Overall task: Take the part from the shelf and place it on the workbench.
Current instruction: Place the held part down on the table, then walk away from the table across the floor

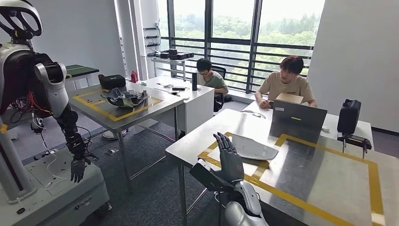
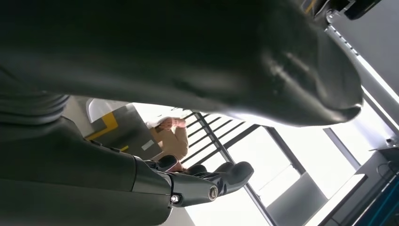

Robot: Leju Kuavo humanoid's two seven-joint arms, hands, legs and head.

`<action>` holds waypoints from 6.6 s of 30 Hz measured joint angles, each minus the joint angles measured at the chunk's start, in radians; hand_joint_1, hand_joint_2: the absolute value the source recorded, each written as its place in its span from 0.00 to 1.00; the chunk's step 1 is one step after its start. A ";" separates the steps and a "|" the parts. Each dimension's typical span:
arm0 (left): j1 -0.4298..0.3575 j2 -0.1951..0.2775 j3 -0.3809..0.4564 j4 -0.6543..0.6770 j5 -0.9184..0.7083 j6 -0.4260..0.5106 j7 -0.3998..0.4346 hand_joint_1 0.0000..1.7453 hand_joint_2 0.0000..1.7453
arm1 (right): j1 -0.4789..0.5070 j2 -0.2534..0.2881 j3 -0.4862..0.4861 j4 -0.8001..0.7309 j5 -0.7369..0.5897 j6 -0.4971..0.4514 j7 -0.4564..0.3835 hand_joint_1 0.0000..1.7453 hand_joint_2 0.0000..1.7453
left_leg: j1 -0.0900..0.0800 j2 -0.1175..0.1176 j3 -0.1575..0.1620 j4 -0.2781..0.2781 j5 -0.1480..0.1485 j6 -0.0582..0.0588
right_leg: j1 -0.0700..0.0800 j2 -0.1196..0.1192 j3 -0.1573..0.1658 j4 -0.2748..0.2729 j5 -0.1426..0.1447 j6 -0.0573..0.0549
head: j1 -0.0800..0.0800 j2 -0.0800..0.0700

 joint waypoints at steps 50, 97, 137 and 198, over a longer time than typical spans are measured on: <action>0.006 -0.009 -0.002 0.002 -0.003 -0.008 -0.017 0.00 0.00 | 0.055 -0.042 0.078 -0.020 -0.044 -0.025 0.013 0.00 0.00 | 0.005 0.039 0.033 0.006 -0.037 0.034 | -0.007 -0.050 -0.121 0.227 -0.102 0.042 | 0.000 0.000; 0.018 -0.015 0.005 0.000 0.012 -0.002 -0.028 0.00 0.00 | 0.111 -0.075 0.114 -0.270 -0.014 0.003 0.038 0.00 0.00 | 0.007 0.050 -0.101 0.238 -0.140 -0.030 | -0.008 -0.057 -0.011 -0.014 0.013 -0.008 | -0.006 0.000; -0.012 -0.011 0.003 -0.004 -0.024 -0.003 0.042 0.00 0.00 | 0.194 -0.101 0.068 -0.334 0.032 -0.030 0.087 0.00 0.00 | -0.005 0.103 0.045 -0.007 -0.048 0.013 | 0.004 -0.158 -0.006 -0.003 -0.007 0.019 | -0.004 0.000; -0.022 -0.018 -0.006 -0.005 -0.045 -0.011 0.062 0.00 0.00 | 0.232 -0.121 -0.057 -0.339 0.086 -0.018 0.117 0.00 0.00 | -0.002 0.035 0.105 0.030 -0.107 -0.007 | -0.015 -0.032 -0.058 0.007 0.018 0.004 | -0.008 0.001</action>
